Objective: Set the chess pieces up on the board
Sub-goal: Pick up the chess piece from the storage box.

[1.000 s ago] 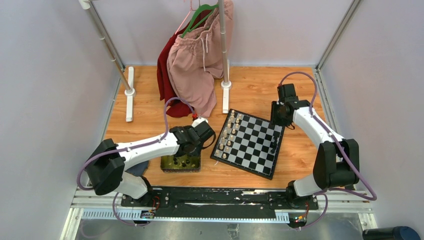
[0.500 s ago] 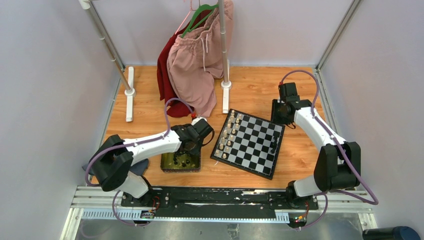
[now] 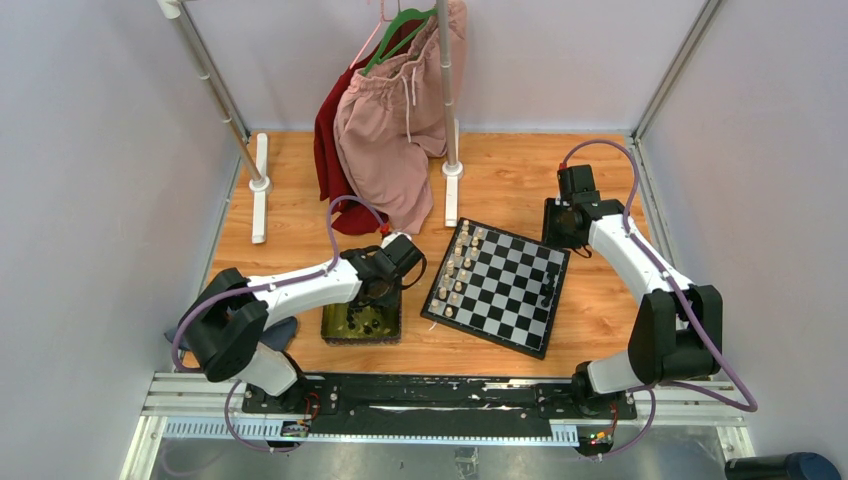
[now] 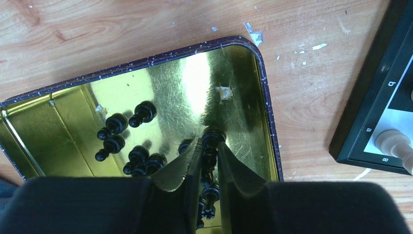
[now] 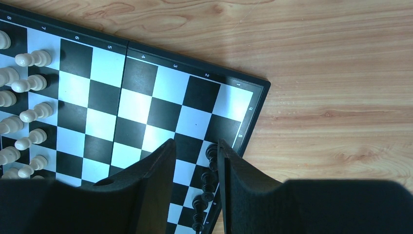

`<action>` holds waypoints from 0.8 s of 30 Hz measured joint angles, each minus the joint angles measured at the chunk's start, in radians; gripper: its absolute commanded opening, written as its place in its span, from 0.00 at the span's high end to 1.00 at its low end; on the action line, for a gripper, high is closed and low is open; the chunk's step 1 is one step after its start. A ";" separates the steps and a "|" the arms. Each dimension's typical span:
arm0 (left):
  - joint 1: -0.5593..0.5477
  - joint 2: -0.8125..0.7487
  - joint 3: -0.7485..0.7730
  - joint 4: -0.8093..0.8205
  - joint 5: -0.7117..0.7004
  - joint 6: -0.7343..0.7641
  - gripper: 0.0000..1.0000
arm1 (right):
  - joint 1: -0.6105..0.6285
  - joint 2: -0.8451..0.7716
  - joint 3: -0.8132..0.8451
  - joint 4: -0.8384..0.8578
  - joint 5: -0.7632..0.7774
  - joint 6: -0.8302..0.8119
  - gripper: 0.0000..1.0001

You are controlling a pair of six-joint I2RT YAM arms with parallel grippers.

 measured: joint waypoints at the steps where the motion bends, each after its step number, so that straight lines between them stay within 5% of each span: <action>1: 0.001 0.000 0.000 0.000 0.000 0.000 0.80 | 0.000 0.000 0.000 0.000 0.000 0.000 0.59; 13: 0.002 0.002 0.000 0.005 0.006 -0.001 0.93 | 0.000 -0.015 0.000 0.000 0.001 0.000 0.59; 24: 0.002 -0.044 0.031 -0.062 -0.036 0.007 0.94 | 0.000 -0.021 0.000 0.001 0.001 0.001 0.59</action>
